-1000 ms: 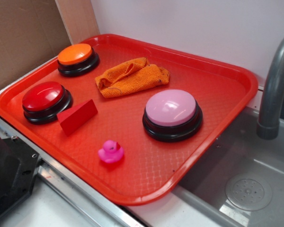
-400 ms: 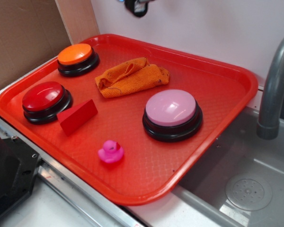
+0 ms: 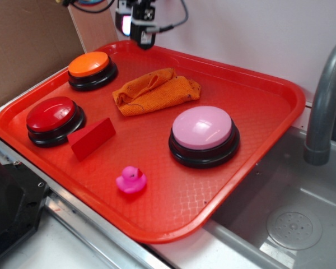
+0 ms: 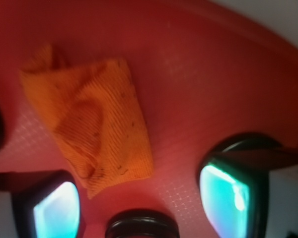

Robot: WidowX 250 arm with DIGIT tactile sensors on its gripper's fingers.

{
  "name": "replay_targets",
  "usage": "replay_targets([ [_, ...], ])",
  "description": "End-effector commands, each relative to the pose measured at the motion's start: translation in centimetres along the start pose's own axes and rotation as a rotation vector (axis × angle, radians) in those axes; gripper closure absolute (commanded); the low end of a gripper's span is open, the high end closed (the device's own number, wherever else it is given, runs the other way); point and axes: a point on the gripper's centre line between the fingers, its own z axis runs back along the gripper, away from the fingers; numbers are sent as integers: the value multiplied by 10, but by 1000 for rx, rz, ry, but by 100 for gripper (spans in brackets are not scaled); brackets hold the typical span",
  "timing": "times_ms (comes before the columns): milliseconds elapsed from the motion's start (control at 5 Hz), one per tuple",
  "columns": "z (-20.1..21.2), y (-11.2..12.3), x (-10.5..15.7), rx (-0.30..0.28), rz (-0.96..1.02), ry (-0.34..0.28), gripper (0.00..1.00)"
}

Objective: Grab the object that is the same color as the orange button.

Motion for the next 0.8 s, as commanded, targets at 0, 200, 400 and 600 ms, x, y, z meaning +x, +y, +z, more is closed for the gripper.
replay_targets([
  [0, -13, -26, -31, 98, -46, -127, 0],
  [200, -13, -42, -39, 120, -104, -184, 0],
  [400, -15, -46, -36, 153, -134, -223, 0],
  [600, -28, -43, -24, 170, -128, -184, 0],
])
